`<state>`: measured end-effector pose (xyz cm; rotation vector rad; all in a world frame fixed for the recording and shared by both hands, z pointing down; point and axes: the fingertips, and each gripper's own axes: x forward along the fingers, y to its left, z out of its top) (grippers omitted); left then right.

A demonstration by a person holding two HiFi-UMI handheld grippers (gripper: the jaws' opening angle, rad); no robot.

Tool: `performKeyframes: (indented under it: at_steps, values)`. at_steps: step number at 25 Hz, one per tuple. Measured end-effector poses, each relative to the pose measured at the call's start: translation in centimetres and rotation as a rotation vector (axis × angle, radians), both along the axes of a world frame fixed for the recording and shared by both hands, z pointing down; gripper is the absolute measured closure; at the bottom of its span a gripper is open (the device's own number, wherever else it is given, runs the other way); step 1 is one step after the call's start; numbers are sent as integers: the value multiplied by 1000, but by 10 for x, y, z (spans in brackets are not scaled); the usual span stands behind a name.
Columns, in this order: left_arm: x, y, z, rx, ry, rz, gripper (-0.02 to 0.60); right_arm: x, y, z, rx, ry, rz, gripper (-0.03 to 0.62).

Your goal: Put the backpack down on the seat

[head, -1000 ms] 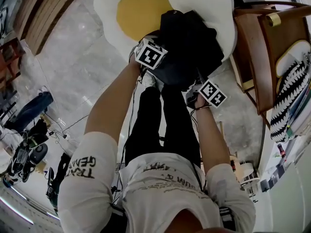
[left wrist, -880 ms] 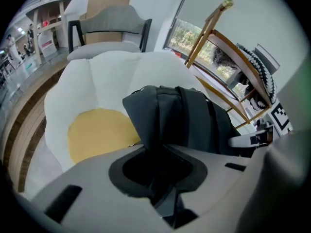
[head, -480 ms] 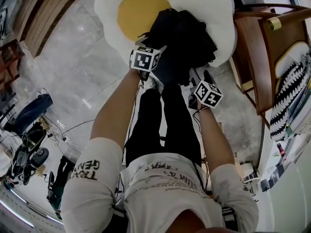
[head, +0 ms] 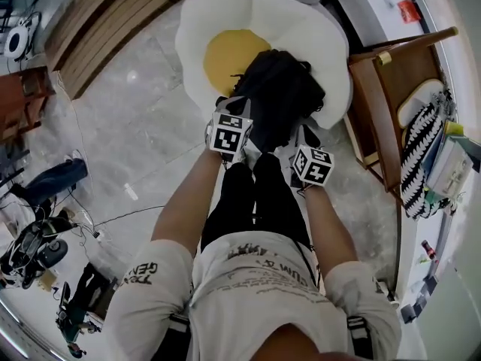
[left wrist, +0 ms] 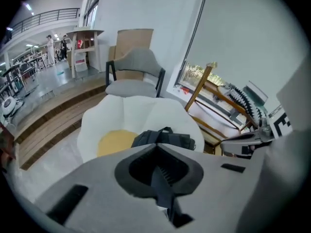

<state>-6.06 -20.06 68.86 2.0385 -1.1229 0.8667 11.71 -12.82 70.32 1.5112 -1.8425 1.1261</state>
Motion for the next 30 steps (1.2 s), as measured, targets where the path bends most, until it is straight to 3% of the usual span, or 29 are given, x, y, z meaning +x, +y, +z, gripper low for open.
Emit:
performKeyframes:
  at_steps: [5,9,15,19,25,30]
  values:
    - [2,13,-77,48,81,-39,560,-18,-6,-72,104,35,-53,566]
    - [-7,12,-146,157,71,-75,560,-36,-20,-141,213,8,-94,566]
    - [-23,6,-245,290,137,-170,561,-49,-51,-269,489,19,-68,566]
    - [-24,5,-313,412,149,-144,561,-64,-63,-344,629,-24,-71,568]
    - [-32,-1,-416,648,99,-89,561,-81,-71,-443,857,-34,-77,568]
    - [-38,8,-480,786,83,-98,561,-95,-62,-494,938,-75,-110,568]
